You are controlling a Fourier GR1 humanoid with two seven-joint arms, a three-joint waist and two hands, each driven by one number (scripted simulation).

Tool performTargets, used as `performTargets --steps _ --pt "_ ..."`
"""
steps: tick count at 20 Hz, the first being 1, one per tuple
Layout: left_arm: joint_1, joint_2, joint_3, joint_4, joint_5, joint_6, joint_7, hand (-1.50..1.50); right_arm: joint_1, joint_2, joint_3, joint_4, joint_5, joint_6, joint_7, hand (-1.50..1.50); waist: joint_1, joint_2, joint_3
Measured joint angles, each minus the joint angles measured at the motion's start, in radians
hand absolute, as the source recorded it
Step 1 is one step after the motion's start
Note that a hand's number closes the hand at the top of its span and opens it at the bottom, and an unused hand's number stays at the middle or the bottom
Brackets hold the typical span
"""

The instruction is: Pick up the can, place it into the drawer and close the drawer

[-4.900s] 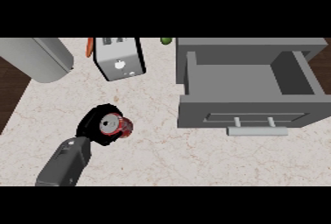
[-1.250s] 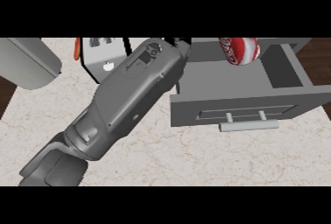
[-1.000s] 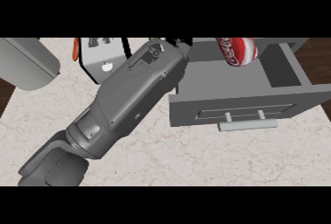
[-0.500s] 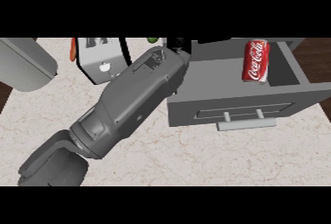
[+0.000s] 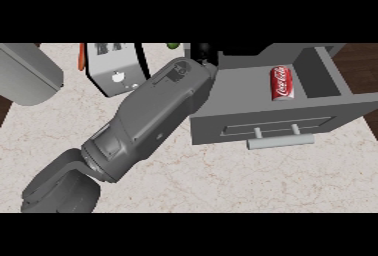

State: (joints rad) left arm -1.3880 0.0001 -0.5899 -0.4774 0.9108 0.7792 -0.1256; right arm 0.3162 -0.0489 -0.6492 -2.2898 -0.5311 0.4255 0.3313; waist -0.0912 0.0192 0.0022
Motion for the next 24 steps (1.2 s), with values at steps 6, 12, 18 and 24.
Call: performTargets --steps 6,12,18,24 --pt "-0.003 0.000 -0.014 0.015 0.048 0.015 -0.045 -1.50 0.005 0.011 0.000 -0.015 0.005 0.008 -0.009 -1.50 -0.004 0.001 0.000" --pt "0.004 0.000 -0.009 -0.002 0.086 0.004 -0.096 -1.50 -0.042 -0.043 -0.021 -0.055 0.126 0.053 -0.109 -1.50 0.007 0.001 -0.001" --pt "-0.014 0.000 -0.009 0.001 0.112 0.000 -0.144 -1.50 -0.111 -0.058 0.036 -0.089 0.287 0.079 -0.186 -1.50 0.022 0.002 -0.001" --pt "-0.043 0.000 -0.008 -0.008 0.131 0.015 -0.159 -1.50 -0.188 -0.052 0.166 -0.119 0.561 0.076 -0.230 -1.50 0.051 -0.001 -0.001"
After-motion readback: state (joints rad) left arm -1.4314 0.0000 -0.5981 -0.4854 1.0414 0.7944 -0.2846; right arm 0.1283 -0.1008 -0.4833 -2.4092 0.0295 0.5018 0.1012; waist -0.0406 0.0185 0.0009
